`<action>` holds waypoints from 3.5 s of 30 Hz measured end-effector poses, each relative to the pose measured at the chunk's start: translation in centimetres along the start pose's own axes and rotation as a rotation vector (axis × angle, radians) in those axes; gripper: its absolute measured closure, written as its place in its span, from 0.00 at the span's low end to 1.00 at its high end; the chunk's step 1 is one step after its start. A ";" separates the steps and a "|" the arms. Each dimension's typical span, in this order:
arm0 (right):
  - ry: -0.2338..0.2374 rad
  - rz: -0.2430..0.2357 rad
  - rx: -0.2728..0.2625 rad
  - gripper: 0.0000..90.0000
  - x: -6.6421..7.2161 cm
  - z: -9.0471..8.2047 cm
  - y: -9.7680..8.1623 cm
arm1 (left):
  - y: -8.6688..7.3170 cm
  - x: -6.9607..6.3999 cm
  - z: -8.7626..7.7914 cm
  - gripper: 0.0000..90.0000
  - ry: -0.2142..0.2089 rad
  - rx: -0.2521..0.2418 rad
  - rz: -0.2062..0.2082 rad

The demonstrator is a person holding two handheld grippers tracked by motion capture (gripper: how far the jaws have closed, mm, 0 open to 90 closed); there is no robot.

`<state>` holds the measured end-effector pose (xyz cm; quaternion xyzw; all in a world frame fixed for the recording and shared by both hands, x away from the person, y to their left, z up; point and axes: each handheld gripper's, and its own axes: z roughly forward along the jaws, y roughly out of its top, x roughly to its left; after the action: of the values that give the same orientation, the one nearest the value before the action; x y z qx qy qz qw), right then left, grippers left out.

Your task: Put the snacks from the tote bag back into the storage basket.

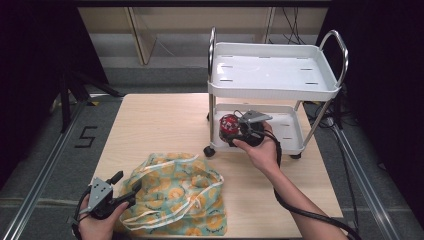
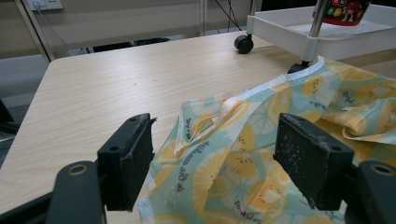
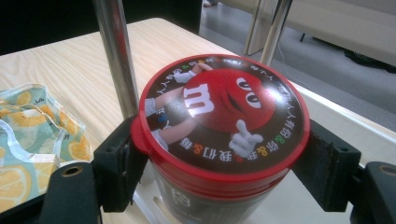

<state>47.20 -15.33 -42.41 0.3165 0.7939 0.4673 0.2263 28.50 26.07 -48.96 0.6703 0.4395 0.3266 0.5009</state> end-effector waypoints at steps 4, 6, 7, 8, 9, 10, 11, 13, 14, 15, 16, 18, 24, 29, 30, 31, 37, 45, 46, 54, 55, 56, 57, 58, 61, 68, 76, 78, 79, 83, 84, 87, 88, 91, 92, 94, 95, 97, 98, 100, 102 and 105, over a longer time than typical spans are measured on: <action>-0.008 -0.012 0.002 0.29 -0.2 0.2 0.0 | 0.0 0.0 0.0 0.30 -0.001 -0.001 -0.001; -0.006 -0.006 0.003 0.29 -0.1 0.2 -0.1 | 0.0 0.0 0.0 0.30 -0.005 -0.003 0.003; -0.004 -0.005 0.002 0.29 -0.1 0.3 -0.1 | 0.0 0.0 0.0 0.30 -0.005 0.001 0.003; -0.005 -0.010 0.003 0.29 -0.1 0.3 -0.1 | -0.1 0.0 0.1 0.30 -0.007 -0.012 -0.001; -0.005 -0.009 0.002 0.29 -0.1 0.3 -0.1 | -0.1 0.0 0.1 0.30 -0.006 -0.010 -0.005; -0.003 -0.008 0.001 0.29 -0.1 0.3 -0.1 | 0.0 0.0 0.1 0.30 -0.009 -0.011 0.001; -0.003 -0.008 0.008 0.29 -0.1 0.2 -0.1 | -0.1 0.0 0.1 0.30 -0.004 -0.010 -0.005; -0.008 -0.010 0.008 0.29 -0.2 0.4 -0.1 | 0.0 0.0 0.0 0.30 -0.003 0.000 -0.001; -0.010 -0.012 0.009 0.29 -0.2 0.4 -0.1 | 0.0 0.0 0.1 0.30 -0.007 -0.009 -0.001; -0.010 -0.014 0.008 0.29 -0.2 0.4 0.0 | 0.0 0.0 0.1 0.30 -0.008 -0.012 0.001; -0.010 -0.012 0.010 0.29 -0.2 0.4 0.0 | -0.1 -0.1 0.1 0.30 -0.004 -0.010 -0.007; -0.001 -0.020 0.002 0.29 -0.2 0.5 0.0 | 0.0 0.0 0.1 0.30 -0.005 -0.010 -0.004; 0.005 -0.008 0.018 0.29 -0.1 0.6 0.1 | 0.0 0.0 0.0 0.30 0.000 0.004 -0.002; 0.008 -0.012 0.017 0.29 -0.1 0.8 0.1 | 0.0 0.0 0.0 0.30 0.000 0.004 -0.001; 0.012 -0.006 0.018 0.29 0.0 0.7 0.1 | 0.0 0.0 0.0 0.30 -0.001 0.002 -0.002; 0.019 0.002 0.024 0.29 0.0 0.7 0.1 | 0.0 0.0 0.0 0.30 0.000 0.002 -0.004; 0.016 -0.004 0.024 0.29 0.1 1.1 0.0 | 0.0 0.0 0.0 0.30 0.000 -0.002 -0.002; 0.009 -0.021 0.030 0.29 0.0 1.3 -0.2 | 0.0 0.0 0.0 0.30 0.000 -0.003 -0.001; 0.008 -0.024 0.029 0.29 0.0 1.3 -0.2 | 0.0 0.0 0.0 0.30 0.000 -0.003 -0.003; 0.010 -0.037 0.021 0.29 0.0 1.5 -0.2 | 0.0 0.0 0.0 0.30 -0.001 -0.003 -0.002; 0.012 -0.034 0.019 0.29 0.1 1.5 -0.2 | 0.0 0.0 0.0 0.30 -0.001 -0.002 -0.002; 0.005 -0.033 0.025 0.29 0.1 1.4 -0.2 | 0.0 0.0 0.0 0.30 0.000 -0.003 -0.001; 0.007 -0.033 0.019 0.29 0.1 1.5 -0.3 | 0.0 0.0 0.0 0.30 0.000 -0.002 -0.002; 0.010 -0.021 0.036 0.29 0.2 1.4 -0.3 | 0.0 0.0 0.0 0.30 -0.001 -0.003 -0.002; 0.013 -0.021 0.038 0.29 0.2 1.6 -0.4 | 0.0 0.0 0.0 0.30 -0.001 -0.004 -0.002; 0.020 -0.043 0.034 0.29 0.3 1.7 -0.5 | 0.0 0.0 0.0 0.30 -0.001 -0.004 0.000; 0.011 -0.036 0.037 0.29 0.3 1.9 -0.7 | 0.0 0.0 -0.1 0.30 0.000 -0.002 -0.001; 0.018 -0.019 0.046 0.29 0.5 1.8 -0.7 | 0.0 0.0 -0.1 0.30 0.000 -0.002 -0.001; 0.037 -0.022 0.041 0.29 0.5 1.8 -0.7 | 0.0 0.0 -0.1 0.30 0.001 -0.003 -0.001; 0.022 -0.018 0.046 0.29 0.5 1.9 -0.8 | 0.0 0.0 -0.1 0.30 0.000 -0.002 -0.001; 0.027 -0.014 0.048 0.29 0.6 1.8 -0.8 | 0.0 0.0 -0.1 0.30 0.000 -0.002 -0.001; 0.020 -0.026 0.047 0.29 0.5 2.0 -0.9 | 0.0 0.0 -0.1 0.30 0.000 -0.002 0.000; 0.025 -0.063 0.033 0.29 0.3 2.2 -0.8 | 0.0 0.0 -0.1 0.30 0.001 -0.003 0.000; 0.021 -0.021 0.053 0.29 0.5 2.1 -0.9 | 0.0 0.0 -0.1 0.30 0.000 -0.001 0.000; 0.020 -0.022 0.052 0.29 0.5 2.1 -1.0 | 0.0 0.0 -0.1 0.30 0.001 -0.002 0.000; 0.026 -0.017 0.054 0.29 0.6 2.1 -1.0 | 0.0 0.0 -0.1 0.30 0.000 -0.003 -0.001; 0.026 -0.017 0.054 0.29 0.6 2.1 -1.0 | 0.0 0.1 -0.1 0.30 0.000 -0.002 0.000; 0.030 -0.017 0.054 0.29 0.6 2.1 -1.0 | 0.0 0.0 -0.1 0.30 0.000 -0.003 -0.001; 0.031 -0.015 0.058 0.29 0.6 2.0 -1.0 | 0.0 0.1 0.0 0.30 -0.002 -0.005 0.000; 0.027 -0.021 0.056 0.29 0.6 2.2 -1.1 | 0.0 0.0 -0.1 0.30 -0.001 -0.002 -0.001; 0.027 -0.022 0.056 0.29 0.6 2.2 -1.1 | 0.0 0.1 -0.1 0.30 -0.001 -0.001 0.000; 0.043 -0.019 0.057 0.29 0.6 2.3 -1.1 | 0.0 0.1 0.0 0.30 -0.001 -0.004 0.000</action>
<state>47.92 -13.92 -44.52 0.3051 0.8145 0.4490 0.2047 28.49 26.15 -48.95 0.6695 0.4385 0.3270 0.5025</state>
